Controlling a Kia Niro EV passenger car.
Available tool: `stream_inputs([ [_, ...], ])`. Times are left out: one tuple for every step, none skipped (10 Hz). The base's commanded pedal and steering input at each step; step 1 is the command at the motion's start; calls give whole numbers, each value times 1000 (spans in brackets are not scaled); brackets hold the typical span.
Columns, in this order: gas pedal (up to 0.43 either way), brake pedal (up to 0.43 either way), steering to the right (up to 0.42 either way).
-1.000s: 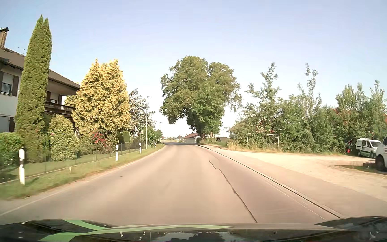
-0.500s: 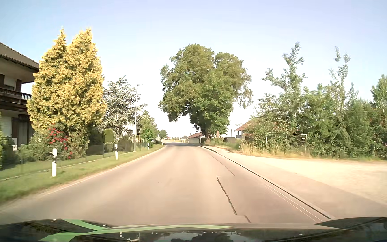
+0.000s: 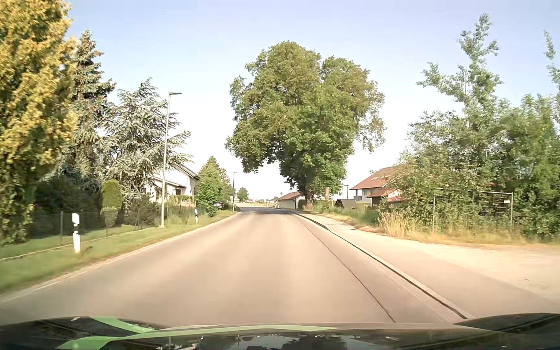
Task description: Follow the waypoints while adhering to traffic rules and regulations
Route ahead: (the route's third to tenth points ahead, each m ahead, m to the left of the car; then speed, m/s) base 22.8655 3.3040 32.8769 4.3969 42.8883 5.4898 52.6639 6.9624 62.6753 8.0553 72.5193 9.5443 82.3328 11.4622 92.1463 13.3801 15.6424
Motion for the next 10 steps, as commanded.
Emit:
stream_inputs([
  [130,0,-22],
  [110,0,-22],
  [110,0,-22],
  [110,0,-22],
  [110,0,-23],
  [110,0,-22],
  [98,0,-22],
  [87,0,-22],
  [67,0,-17],
  [47,0,-14],
])
